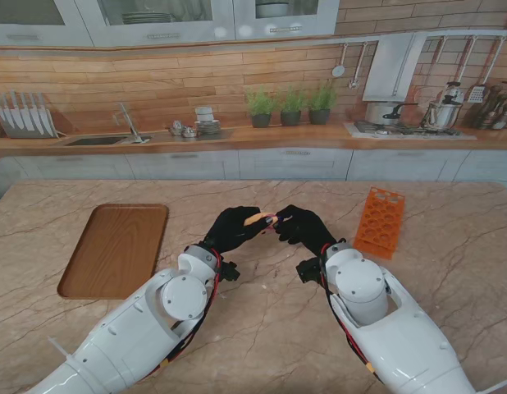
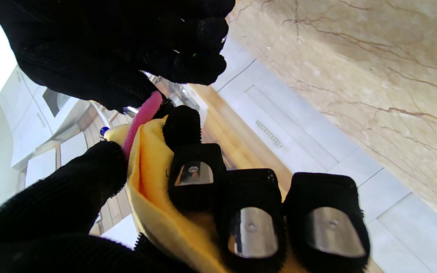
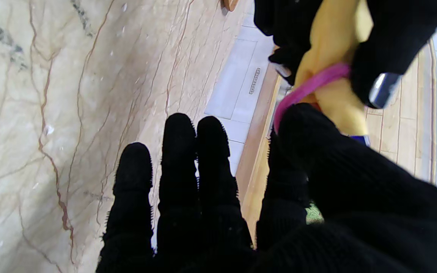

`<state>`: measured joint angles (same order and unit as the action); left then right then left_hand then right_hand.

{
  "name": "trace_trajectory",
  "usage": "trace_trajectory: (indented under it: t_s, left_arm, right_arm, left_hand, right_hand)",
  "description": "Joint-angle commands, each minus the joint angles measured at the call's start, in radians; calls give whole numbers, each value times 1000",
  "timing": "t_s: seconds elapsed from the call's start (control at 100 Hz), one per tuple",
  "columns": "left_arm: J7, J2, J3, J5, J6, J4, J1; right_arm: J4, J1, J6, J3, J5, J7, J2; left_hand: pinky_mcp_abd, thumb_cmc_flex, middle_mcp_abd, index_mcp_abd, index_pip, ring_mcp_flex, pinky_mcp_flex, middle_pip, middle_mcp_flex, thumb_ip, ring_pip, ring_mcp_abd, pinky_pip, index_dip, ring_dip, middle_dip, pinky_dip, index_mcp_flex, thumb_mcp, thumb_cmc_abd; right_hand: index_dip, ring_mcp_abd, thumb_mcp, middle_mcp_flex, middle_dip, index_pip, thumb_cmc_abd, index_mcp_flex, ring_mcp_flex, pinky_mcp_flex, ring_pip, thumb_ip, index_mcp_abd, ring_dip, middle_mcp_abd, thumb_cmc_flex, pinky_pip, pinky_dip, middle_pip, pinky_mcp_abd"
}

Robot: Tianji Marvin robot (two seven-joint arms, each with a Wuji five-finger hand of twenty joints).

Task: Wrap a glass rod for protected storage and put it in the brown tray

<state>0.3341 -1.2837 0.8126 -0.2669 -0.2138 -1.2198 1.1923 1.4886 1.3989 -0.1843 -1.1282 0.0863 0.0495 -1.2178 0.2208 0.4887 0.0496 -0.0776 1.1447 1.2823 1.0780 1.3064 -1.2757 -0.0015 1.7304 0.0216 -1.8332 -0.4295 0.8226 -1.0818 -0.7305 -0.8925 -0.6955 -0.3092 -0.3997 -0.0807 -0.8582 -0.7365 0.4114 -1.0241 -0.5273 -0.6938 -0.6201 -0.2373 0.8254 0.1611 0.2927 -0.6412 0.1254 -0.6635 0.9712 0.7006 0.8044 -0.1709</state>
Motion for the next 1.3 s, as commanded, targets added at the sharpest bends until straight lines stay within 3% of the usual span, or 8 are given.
trace_trajectory:
  t_s: [0.0,0.2,0.66,0.99,1.09,1.16,1.2,1.29]
  left_arm:
    - [5,-8,3,3,3,-10,8]
    - [26,-17,7,15,14,-5,10]
    - [60,-32,8,30,50,10,6]
    - [57,-31,8,28,69,6,6]
    - [57,-31,7,26,74,5,6]
    - [59,-32,7,26,77,5,7]
    - [59,-32,7,27,79,3,7]
    - [57,-32,6,29,84,1,8]
  right_arm:
    - [0,9,9,4,6,2,-5]
    - [-6,15,60,14,-89,15,5]
    - [-35,30,283,34,-445,115,38]
    - [-37,39,389,12,-615,176,57]
    - [-38,39,418,5,-659,191,62]
    - [-40,37,438,1,-684,200,65]
    - [-42,35,450,-1,-694,204,66]
    - [-50,29,474,-4,-712,210,69]
  left_hand:
    - [-5,70,111,-113,81,-10,15,84,-64,24,77,-70,-261,-22,8,-18,-20,10,-110,-6]
    - [-13,61,114,-103,73,-10,15,84,-60,41,76,-75,-261,-11,7,-16,-13,17,-117,-18]
    - [-9,105,111,-105,50,-10,13,79,-26,4,68,-73,-261,2,4,-20,18,53,-75,-8]
    - [-10,139,121,-87,-22,-10,14,84,-32,-5,67,-73,-261,44,6,-20,18,54,-60,-59]
    - [-10,183,99,-82,-70,-10,14,90,-29,-21,66,-73,-261,69,6,-21,16,81,-68,-103]
    - [-9,217,126,-74,-79,-10,14,92,-32,-44,66,-73,-261,67,6,-20,16,116,-66,-119]
    - [-6,240,103,-61,-82,-10,13,97,-32,-58,66,-73,-261,65,6,-22,16,146,-62,-120]
    - [-3,271,121,-26,-88,-10,13,97,-35,-73,67,-70,-261,51,7,-24,15,198,-53,-109]
  right_hand:
    - [-18,9,-23,-51,3,-31,47,-41,-29,-14,25,10,-10,-17,-17,-51,41,19,21,16]
    - [-31,19,-46,-139,-11,-36,31,-66,-59,-23,38,26,-34,-13,-13,-57,54,7,34,9]
    - [-52,29,-82,-162,-24,-33,21,-74,-87,-44,67,44,-31,-18,-17,-42,72,-10,59,1]
    - [-66,35,-86,-157,-27,-39,27,-65,-88,-46,77,43,-18,-18,-22,-37,82,-21,70,3]
    - [-66,36,-87,-158,-27,-39,26,-65,-89,-48,78,43,-16,-17,-22,-36,84,-23,72,2]
    - [-67,39,-87,-157,-28,-39,27,-63,-89,-48,78,43,-13,-16,-25,-33,85,-25,73,3]
    - [-68,40,-88,-156,-28,-39,28,-62,-88,-48,78,43,-11,-15,-26,-32,86,-27,73,2]
    - [-71,43,-89,-153,-28,-42,32,-58,-85,-46,76,43,-6,-14,-30,-30,85,-30,75,3]
